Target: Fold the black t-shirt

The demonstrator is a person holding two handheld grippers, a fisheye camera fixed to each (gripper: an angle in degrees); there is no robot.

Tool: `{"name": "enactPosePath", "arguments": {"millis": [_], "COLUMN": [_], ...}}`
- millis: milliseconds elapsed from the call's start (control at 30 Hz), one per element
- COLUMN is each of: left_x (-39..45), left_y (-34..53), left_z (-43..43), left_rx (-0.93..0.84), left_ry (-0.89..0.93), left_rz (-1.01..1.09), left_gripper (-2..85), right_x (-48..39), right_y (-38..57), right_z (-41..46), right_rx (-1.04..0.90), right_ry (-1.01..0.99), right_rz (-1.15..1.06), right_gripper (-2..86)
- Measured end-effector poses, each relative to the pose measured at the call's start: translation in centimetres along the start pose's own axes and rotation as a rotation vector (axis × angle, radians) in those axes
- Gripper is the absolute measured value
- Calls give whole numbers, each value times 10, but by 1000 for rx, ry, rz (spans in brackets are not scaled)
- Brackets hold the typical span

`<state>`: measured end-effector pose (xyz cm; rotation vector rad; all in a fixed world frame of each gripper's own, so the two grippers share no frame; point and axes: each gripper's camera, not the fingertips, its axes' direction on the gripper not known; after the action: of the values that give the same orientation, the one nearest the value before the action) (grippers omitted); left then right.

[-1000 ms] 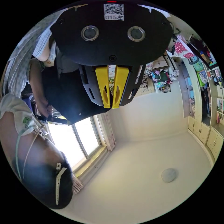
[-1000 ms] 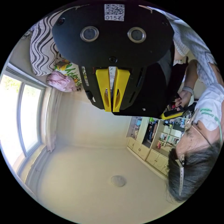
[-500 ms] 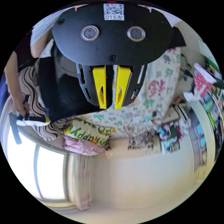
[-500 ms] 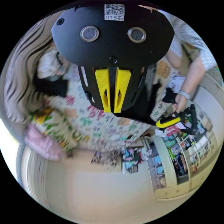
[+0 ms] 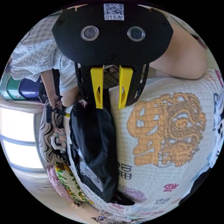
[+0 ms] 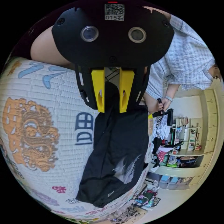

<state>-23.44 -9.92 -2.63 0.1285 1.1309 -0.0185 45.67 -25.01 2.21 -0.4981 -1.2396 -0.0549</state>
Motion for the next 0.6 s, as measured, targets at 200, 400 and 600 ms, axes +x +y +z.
{"name": "enactPosePath", "arguments": {"millis": [200,400,600], "left_x": [-40,-61,-100], "left_y": [-26,-29,-55], "left_z": [17,-9,43], "left_rx": [42,171,50], "left_ry": [-50,-125,-210], "left_rz": [40,122,105], "left_gripper": [6,-5,51], "right_x": [34,70,92], "right_y": [-13,-1,-27], "right_z": [-28,-90,-79], "right_rx": [83,206,89], "right_ry": [21,49,170], "right_rz": [46,78,126], "right_gripper": [13,-3,57]}}
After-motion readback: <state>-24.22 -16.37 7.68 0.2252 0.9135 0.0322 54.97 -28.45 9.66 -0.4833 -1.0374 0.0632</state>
